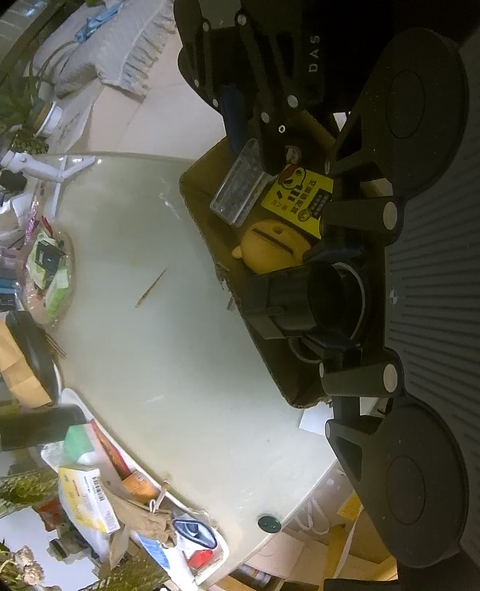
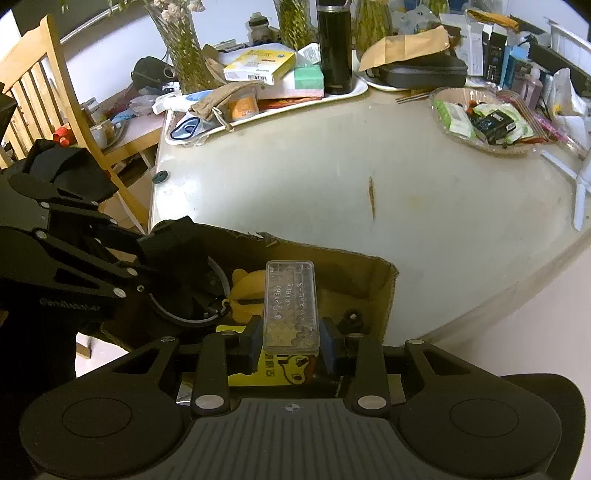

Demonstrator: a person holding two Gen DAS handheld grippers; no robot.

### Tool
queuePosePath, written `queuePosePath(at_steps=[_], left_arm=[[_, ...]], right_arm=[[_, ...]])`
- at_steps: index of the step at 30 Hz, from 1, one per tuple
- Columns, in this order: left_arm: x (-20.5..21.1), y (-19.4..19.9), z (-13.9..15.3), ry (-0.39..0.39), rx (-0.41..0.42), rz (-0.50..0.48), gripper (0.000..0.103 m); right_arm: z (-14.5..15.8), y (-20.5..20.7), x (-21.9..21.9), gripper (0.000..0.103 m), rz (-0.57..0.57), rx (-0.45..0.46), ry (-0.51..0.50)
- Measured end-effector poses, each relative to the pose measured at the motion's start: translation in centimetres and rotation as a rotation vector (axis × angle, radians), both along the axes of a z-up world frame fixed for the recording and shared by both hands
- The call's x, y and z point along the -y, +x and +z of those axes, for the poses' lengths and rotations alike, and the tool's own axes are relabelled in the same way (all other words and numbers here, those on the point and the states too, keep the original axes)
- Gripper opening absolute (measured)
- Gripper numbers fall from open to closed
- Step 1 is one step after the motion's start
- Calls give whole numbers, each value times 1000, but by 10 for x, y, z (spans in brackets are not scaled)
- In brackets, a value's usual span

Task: Organize rigid objects
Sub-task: 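Carry the tray with the right tool while the left tool carries the black cylinder to the box, then release the tray into the box with the right tool while the left tool drops the cylinder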

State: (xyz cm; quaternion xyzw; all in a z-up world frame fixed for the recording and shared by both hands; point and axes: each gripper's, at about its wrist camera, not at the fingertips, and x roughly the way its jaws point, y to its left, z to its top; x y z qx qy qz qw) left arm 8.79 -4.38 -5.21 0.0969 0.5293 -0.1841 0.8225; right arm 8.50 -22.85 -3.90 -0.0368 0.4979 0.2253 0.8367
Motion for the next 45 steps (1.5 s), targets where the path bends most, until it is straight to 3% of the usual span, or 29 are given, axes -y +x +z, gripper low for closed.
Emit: queuePosePath(at_steps=[21, 22, 23, 24, 25, 40, 45], left_arm=[[2, 2, 0, -21, 1, -3, 40], [1, 2, 0, -21, -1, 1, 41], [1, 3, 0, -20, -2, 3, 55], [0, 2, 1, -19, 4, 6, 74], [-1, 2, 3, -15, 15, 12, 81], [-12, -12, 14, 0, 53, 42, 89], [-18, -24, 21, -29, 90, 56, 100]], right_arm=[[1, 0, -7, 36, 7, -13, 5], [2, 0, -7, 49, 5, -2, 5], [4, 0, -8, 65, 3, 7, 2], [5, -1, -8, 90, 5, 20, -3], [7, -3, -8, 102, 7, 41, -10], [10, -9, -9, 103, 19, 26, -78], [11, -15, -6, 103, 14, 25, -84]])
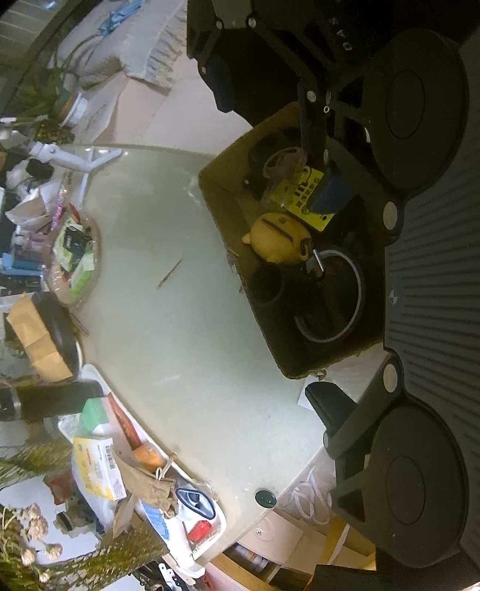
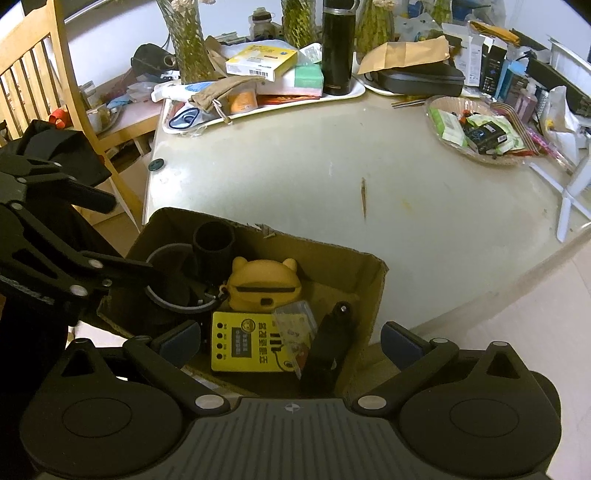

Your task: Organize rigid objects

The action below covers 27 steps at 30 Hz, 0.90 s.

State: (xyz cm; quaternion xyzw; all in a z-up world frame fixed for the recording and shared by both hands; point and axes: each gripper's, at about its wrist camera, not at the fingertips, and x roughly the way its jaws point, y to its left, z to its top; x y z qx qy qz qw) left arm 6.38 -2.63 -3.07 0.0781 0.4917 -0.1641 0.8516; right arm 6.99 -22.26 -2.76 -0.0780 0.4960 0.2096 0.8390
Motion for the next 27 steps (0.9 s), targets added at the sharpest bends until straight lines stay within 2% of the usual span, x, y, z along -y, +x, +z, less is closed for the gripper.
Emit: queuePosePath(at_steps=[2, 12, 21, 27], left_arm=[[-2, -6, 2, 3, 12, 7, 103], [-5, -32, 4, 27, 78, -9, 103], [-10, -47, 0, 58, 71, -3, 103], [-11, -50, -7, 73, 36, 9, 103]], right_arm=[[0, -2, 1, 103, 0, 2, -5], [2, -15, 9, 103, 21, 2, -4], [0, -23, 17, 103, 6, -1, -3], [-3, -28, 21, 103, 1, -13, -4]])
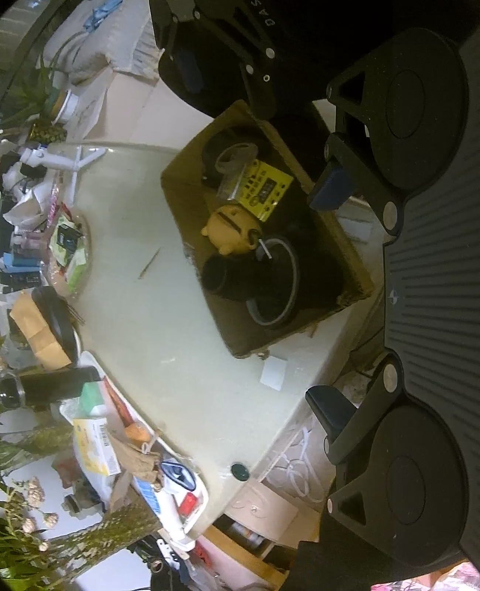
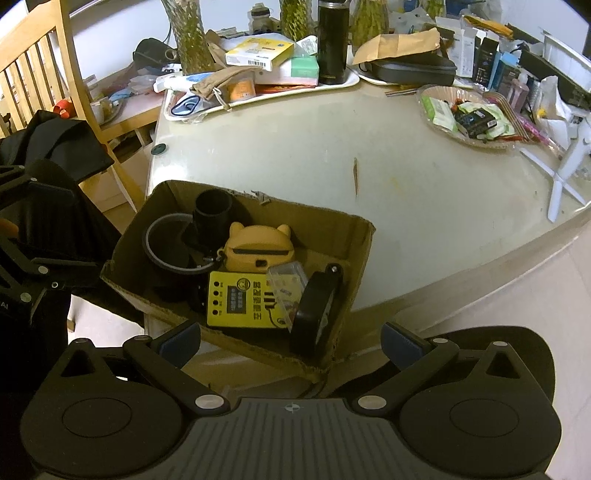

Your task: Organize rigid objects

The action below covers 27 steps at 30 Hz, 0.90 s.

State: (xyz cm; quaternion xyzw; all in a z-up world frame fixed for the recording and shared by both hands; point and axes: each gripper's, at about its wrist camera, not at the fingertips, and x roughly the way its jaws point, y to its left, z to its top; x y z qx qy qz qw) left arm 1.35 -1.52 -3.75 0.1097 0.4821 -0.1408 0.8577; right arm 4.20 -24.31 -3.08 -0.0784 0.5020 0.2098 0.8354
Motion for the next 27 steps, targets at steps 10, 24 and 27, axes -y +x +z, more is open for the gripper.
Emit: queuePosePath(at_steps=[10, 24, 27], left_arm=[[0, -2, -6, 16, -23, 15, 103], [1, -1, -7, 24, -22, 17, 103], [1, -2, -7, 28, -23, 15, 103]], right_arm=[[-6, -4, -1, 103, 1, -20, -6], [-8, -3, 0, 103, -8, -24, -3], [-8, -3, 0, 103, -9, -24, -5]])
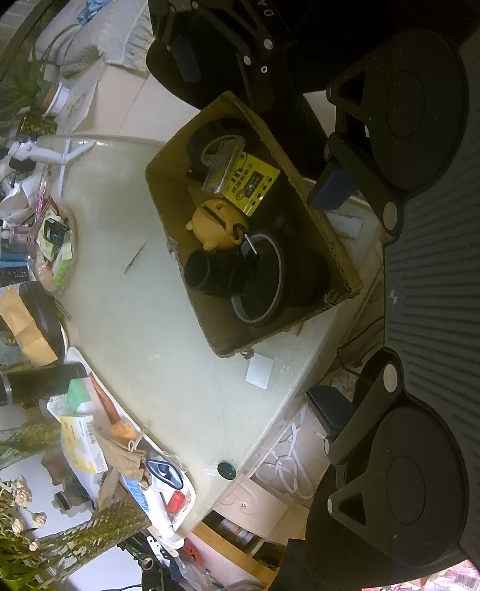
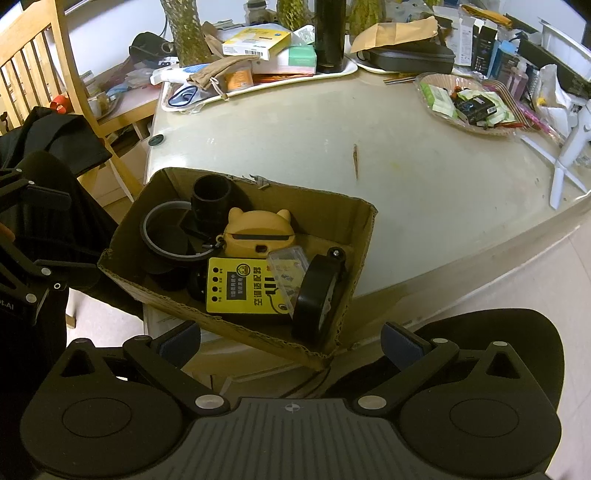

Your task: Organize rigid objects

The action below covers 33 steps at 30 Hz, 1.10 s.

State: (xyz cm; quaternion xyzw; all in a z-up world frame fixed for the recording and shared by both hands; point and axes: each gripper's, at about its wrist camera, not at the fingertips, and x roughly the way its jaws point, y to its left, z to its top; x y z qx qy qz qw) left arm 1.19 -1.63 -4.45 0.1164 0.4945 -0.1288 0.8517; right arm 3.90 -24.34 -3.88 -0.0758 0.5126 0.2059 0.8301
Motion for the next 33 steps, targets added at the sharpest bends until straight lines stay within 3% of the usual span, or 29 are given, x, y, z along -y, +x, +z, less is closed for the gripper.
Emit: queuePosePath(at_steps=[33], left_arm=[[4, -1, 0, 12, -3, -19, 103]], right_arm=[[1, 2, 0, 103, -8, 3, 6]])
